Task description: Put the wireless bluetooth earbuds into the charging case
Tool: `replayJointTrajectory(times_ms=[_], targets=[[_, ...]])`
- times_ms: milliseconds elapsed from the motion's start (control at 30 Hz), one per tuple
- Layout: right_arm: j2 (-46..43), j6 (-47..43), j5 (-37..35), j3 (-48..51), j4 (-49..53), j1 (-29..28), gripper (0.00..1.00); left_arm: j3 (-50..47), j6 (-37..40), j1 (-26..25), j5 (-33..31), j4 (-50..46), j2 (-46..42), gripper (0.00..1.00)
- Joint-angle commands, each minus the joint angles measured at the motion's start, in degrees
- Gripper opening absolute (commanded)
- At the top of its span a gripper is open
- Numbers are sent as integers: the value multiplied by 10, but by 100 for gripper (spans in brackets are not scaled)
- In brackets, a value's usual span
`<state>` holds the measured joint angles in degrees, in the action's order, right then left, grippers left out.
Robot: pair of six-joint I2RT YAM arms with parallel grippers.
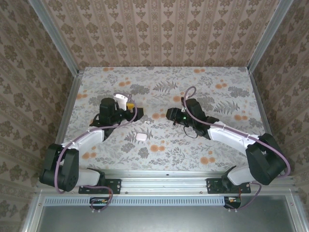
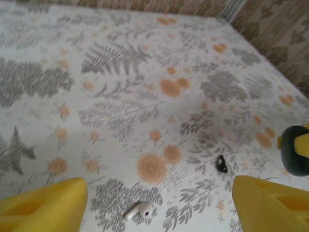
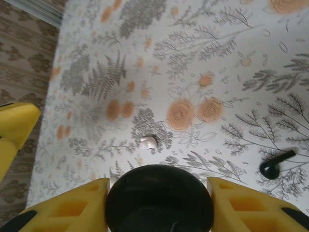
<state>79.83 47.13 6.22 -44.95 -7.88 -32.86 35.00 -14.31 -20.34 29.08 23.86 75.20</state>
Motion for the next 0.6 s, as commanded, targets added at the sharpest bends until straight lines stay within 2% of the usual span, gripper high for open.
replayJointTrajectory(times_ms=[0, 133, 200, 500, 567], targets=[[-27, 19, 26, 22, -88, -3, 42, -39, -14, -5, 60, 130, -18, 72], [-35, 28, 46, 34, -129, -5, 42, -94, -28, -7, 86, 271, -18, 71], [-37, 31, 57, 38, -150, -7, 42, -109, -10, -12, 106, 314, -14, 71], [-26, 38, 97, 34, -220, -41, 42, -147, 143, -97, 102, 364, -19, 66], [-21, 34, 102, 31, -229, -49, 43, -151, 153, -103, 90, 374, -19, 66]])
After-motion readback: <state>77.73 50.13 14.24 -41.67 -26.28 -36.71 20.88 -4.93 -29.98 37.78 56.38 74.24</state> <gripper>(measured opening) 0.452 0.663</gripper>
